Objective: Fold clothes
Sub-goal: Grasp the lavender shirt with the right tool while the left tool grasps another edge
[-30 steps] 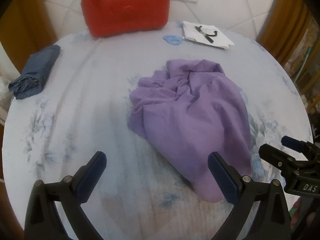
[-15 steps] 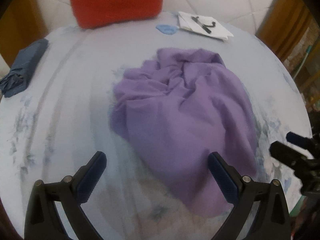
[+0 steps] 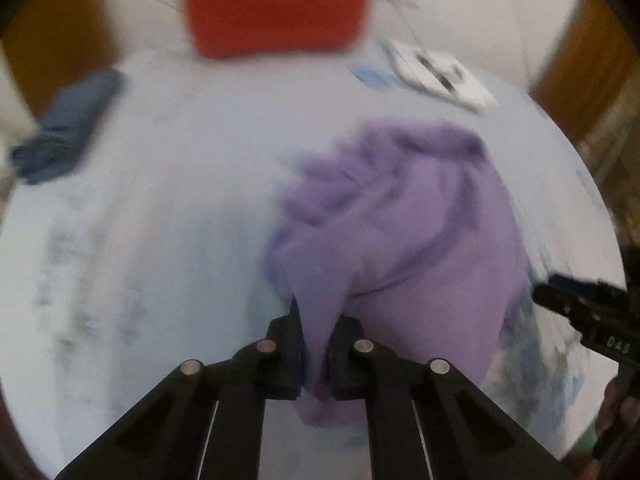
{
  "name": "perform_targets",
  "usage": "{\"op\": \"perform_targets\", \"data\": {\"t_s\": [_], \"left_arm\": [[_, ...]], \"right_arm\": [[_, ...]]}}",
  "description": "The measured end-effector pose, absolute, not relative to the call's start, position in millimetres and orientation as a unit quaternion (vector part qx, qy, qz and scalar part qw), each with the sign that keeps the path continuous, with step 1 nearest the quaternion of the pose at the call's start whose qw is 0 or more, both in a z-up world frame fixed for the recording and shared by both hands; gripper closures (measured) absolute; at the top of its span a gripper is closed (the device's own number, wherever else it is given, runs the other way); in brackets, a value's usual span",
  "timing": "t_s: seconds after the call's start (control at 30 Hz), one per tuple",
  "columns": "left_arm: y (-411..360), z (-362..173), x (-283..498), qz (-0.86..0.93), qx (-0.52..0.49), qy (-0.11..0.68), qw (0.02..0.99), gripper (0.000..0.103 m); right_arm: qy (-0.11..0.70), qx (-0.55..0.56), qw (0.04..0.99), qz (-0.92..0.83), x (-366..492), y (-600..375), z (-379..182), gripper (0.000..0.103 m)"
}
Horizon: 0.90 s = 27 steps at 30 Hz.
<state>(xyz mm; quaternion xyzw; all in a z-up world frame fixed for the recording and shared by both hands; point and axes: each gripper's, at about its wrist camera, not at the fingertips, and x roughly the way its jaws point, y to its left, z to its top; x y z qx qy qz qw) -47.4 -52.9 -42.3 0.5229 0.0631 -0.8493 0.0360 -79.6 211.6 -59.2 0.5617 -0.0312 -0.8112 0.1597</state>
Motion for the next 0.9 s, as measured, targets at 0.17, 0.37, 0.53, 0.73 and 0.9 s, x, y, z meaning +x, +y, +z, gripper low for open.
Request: {"op": "perform_targets", "data": {"t_s": [0.17,0.37,0.53,0.73,0.9], "left_arm": [[-122,-26,-44,-0.853,0.502,0.076,0.122,0.094],[-147,-47,-35,-0.841,0.517,0.102,0.123,0.021],[-141,-76,-41,-0.829,0.54,0.095,0.113,0.02],[-141,-102,-50,-0.801,0.581,0.102,0.105,0.101],[-150,-63,-43,-0.824,0.547,0.095,0.114,0.101]], "right_arm": [[-0.037,0.554,0.151,-0.818,-102,207,-53,0.054],[-0.033,0.572,0.132,-0.809,-126,201,-64,0.005],[-0.038,0.585,0.154,-0.795,-122,192,-76,0.001],[-0.012,0.608,0.182,-0.773,-108,173,-96,0.076],[0.019,0.564,0.155,-0.811,-96,191,-59,0.093]]}}
